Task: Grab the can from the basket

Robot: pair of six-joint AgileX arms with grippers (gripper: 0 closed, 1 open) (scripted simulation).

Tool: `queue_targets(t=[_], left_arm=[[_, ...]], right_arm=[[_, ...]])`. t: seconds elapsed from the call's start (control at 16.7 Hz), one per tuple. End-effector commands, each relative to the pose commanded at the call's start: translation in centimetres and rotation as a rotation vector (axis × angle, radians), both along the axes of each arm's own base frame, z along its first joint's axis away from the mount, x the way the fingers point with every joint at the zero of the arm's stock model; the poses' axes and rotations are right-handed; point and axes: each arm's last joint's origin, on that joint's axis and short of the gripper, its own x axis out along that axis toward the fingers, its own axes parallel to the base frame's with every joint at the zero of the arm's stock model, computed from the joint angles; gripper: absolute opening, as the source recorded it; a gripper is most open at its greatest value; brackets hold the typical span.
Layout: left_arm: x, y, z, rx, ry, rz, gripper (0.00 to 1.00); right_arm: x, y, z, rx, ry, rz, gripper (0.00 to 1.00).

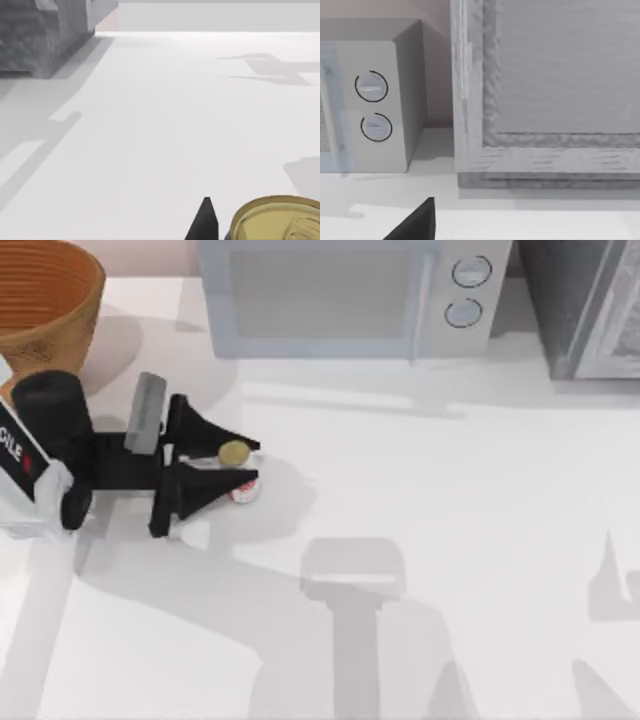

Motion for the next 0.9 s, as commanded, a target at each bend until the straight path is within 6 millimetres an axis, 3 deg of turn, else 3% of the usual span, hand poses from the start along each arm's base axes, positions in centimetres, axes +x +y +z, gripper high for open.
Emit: queue_targets(t=[0.54,0.9], left_arm=[[0.00,0.00,0.00,0.000,0.000,0.000,0.98],[0.00,0.00,0.00,0.000,0.000,0.000,1.00]], right_arm=[[0.00,0.00,0.00,0.000,0.000,0.000,1.00],[0.00,0.00,0.00,0.000,0.000,0.000,1.00]])
